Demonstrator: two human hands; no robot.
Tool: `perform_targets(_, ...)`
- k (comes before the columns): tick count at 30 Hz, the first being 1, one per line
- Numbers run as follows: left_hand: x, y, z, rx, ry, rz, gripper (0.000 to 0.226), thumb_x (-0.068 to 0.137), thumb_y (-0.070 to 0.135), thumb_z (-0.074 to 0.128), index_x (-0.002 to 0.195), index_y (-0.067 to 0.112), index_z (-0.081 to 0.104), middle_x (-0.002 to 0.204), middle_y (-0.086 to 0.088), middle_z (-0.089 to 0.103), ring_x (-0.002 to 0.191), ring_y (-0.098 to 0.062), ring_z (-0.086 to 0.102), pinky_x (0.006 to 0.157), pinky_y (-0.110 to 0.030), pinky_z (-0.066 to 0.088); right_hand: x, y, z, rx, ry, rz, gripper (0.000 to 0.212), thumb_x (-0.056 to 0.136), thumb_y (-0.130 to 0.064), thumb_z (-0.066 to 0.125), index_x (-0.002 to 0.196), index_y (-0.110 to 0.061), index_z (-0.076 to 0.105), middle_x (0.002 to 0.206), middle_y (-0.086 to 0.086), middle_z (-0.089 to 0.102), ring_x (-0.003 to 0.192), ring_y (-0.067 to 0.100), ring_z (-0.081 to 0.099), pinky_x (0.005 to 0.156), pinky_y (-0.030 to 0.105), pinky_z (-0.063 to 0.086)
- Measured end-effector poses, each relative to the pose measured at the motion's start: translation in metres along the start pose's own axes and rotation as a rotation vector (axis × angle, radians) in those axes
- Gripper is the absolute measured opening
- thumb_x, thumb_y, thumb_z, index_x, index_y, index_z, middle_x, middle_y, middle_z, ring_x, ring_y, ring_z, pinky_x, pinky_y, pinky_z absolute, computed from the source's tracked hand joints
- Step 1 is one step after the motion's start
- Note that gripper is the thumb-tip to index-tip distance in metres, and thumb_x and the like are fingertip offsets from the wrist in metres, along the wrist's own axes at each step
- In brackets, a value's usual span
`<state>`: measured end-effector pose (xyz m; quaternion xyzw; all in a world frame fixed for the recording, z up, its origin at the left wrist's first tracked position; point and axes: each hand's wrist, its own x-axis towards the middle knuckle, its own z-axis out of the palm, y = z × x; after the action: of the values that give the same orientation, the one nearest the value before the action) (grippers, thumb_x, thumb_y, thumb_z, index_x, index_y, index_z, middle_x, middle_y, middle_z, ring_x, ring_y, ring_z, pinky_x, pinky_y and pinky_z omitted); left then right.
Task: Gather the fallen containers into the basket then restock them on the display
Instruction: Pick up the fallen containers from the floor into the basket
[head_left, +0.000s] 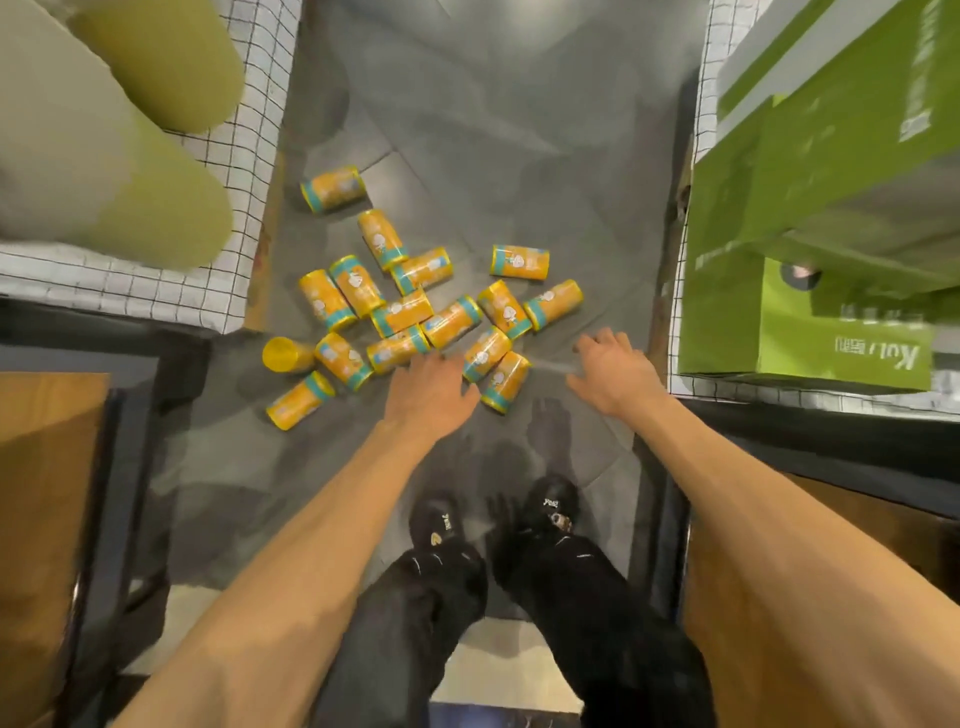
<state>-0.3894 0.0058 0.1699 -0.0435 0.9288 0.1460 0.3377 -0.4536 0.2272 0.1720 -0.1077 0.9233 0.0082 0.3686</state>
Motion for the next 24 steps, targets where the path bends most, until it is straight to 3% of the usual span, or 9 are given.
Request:
perform_targets(12,0.173,-0.013,0.127,0.002,0.033,0.066,0.045,0.095,0.042,0.051,0.130,0.013,0.051,0.128,-0.016,0.055,0.119,-0.037,0.050,0.090,-0.043,0.045,0.181,0.050,0.108,0.012,0.072,0.021,0.049,0.093,-0.033,0.054,0.135,-0.008,0.046,0.138,0.017,0.042,0.127,0.036,0.040,0.100,0.045,0.040)
perform_targets(18,0.247,-0.030,0.177,-0.216,0.057,0.004,0.055,0.095,0.037,0.050,0.143,0.013,0.039,0.138,-0.016,0.049,0.126,-0.037,0.045,0.098,-0.044,0.041,0.262,0.068,0.139,-0.145,0.147,-0.149,0.048,0.094,-0.027,0.052,0.140,-0.016,0.044,0.139,0.012,0.045,0.129,0.032,0.043,0.099,0.042,0.040)
perform_targets(24,0.288,-0.034,0.215,-0.218,0.069,0.050,0.053,0.094,0.042,0.052,0.138,0.012,0.044,0.129,-0.018,0.053,0.121,-0.036,0.049,0.096,-0.044,0.044,0.313,0.073,0.154,-0.306,0.186,-0.242,0.043,0.092,-0.030,0.057,0.131,-0.015,0.050,0.130,0.012,0.050,0.121,0.032,0.048,0.098,0.040,0.040)
